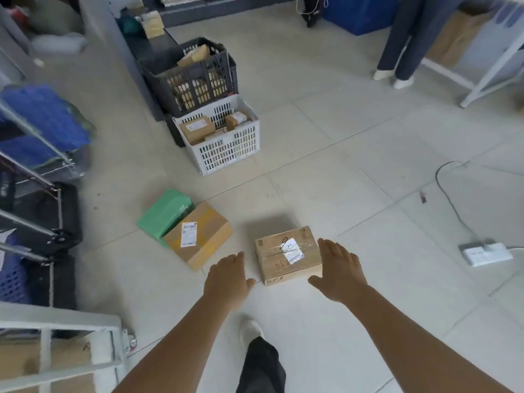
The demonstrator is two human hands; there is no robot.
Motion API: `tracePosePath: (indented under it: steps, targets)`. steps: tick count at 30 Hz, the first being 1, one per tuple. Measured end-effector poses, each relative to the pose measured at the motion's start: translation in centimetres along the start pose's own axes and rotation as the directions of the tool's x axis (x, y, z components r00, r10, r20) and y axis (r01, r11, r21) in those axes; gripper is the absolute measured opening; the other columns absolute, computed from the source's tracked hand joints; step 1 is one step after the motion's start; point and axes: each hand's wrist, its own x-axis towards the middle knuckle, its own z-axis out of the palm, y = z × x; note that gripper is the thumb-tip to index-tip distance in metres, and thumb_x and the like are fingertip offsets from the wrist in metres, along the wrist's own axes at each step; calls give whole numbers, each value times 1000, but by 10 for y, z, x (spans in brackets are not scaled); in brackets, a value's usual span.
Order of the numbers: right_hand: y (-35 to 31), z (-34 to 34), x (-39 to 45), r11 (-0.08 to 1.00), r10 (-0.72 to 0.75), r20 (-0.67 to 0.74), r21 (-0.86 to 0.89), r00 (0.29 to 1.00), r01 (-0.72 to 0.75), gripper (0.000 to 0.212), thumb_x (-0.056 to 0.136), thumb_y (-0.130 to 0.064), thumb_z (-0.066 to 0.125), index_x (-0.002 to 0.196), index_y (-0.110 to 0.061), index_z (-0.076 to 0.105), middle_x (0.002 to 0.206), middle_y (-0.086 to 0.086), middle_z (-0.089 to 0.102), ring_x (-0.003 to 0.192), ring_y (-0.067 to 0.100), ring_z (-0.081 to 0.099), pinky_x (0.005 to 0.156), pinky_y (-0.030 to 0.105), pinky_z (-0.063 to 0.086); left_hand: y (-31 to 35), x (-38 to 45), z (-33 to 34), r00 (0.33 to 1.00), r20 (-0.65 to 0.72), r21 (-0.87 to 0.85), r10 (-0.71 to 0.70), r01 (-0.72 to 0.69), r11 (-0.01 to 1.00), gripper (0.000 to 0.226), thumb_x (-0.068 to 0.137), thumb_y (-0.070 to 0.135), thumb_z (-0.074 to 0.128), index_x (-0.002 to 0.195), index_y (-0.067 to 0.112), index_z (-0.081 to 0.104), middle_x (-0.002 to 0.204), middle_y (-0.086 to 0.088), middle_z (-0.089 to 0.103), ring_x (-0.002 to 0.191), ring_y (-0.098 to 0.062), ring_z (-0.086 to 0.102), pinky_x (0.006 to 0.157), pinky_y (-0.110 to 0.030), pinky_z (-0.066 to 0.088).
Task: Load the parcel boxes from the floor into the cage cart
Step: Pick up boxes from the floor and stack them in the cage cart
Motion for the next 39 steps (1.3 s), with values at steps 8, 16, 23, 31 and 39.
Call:
tracePosePath:
  steps: [8,16,23,31,39]
  targets:
    - [14,6,84,993,117,69,16,991,-118,81,91,-49,56,152,-15,13,155,-2,25,142,19,26,111,33,26,1,104,-2,997,68,7,31,-32,999,64,97,43,46,149,14,22,146,-4,42,131,-21,44,105,-32,36]
    - [47,43,171,986,150,128,48,980,-158,77,91,-48,56,149,-17,17,152,-2,29,140,18,29,109,32,28,-2,192,37,990,135,-41,-48,54,998,74,97,44,47,154,13,11,154,-5,32,137,-23,38,109,-33,35]
    - [96,131,262,977,167,220,97,961,-191,80,91,-49,56,151,-16,15,154,-1,27,142,19,28,111,33,25,-1,282,123,966,207,-65,-154,170,983,74,96,44,48,154,14,12,151,-6,35,135,-25,39,108,-35,35]
    - [149,250,353,985,139,314,56,939,-165,87,92,-55,53,155,-16,7,161,-1,17,147,21,20,115,36,21,-2,369,239,924,316,-104,-216,260,960,69,95,42,51,151,15,20,147,-5,40,134,-24,40,105,-35,38]
    - [176,340,416,962,196,362,108,911,-249,103,86,-50,65,155,-11,-1,161,7,18,144,30,26,113,41,26,-11,432,335,886,329,-275,-328,422,864,80,85,41,66,145,12,23,134,-7,50,119,-28,53,93,-39,45]
